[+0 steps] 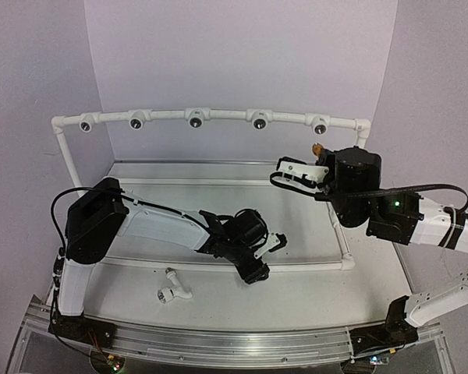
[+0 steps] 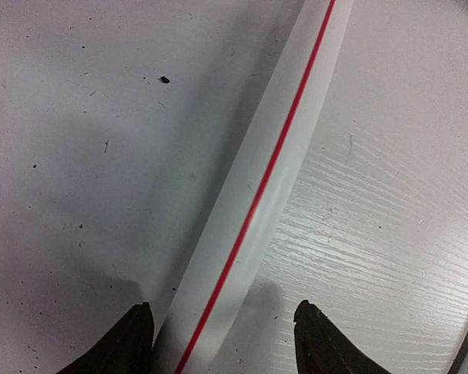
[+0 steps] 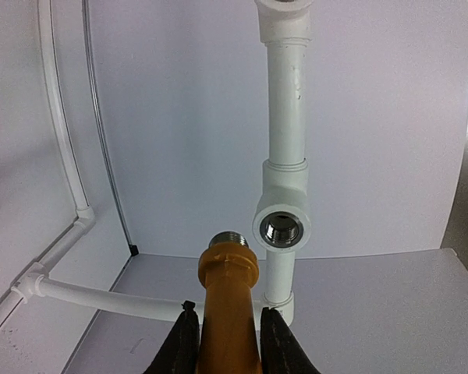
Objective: Install the water faucets
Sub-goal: Hold the pipeline at the center of the board.
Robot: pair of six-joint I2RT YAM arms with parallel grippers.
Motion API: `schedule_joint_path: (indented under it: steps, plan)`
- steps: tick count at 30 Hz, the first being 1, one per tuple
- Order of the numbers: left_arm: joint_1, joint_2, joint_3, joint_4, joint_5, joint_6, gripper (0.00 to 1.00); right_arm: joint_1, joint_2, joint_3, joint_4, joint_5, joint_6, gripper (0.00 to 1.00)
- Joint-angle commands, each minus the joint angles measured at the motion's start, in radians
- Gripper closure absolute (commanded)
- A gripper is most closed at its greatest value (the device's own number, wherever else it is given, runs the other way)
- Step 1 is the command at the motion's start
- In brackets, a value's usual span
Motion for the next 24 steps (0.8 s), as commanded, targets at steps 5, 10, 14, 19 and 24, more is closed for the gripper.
schedule_joint_path:
  steps: [5,10,14,19,24]
  plan:
    - [-0.015,0.038,0.011,-0.021,-0.076,0.089,0.55,-0.018,-0.012,-0.039,0.271,0.006,-0.166,1.0]
    - [-0.015,0.063,0.007,-0.021,-0.087,0.104,0.69,-0.052,-0.018,-0.07,0.302,-0.009,-0.175,1.0]
    - [-0.014,0.075,0.001,-0.021,-0.087,0.095,0.86,-0.078,-0.052,-0.112,0.355,-0.046,-0.203,1.0]
    - [-0.014,0.095,0.002,-0.019,-0.087,0.092,1.0,-0.099,-0.09,-0.137,0.387,-0.125,-0.2,1.0]
    - [-0.014,0.104,0.003,-0.018,-0.086,0.096,1.0,-0.137,-0.095,-0.119,0.385,-0.206,-0.165,1.0]
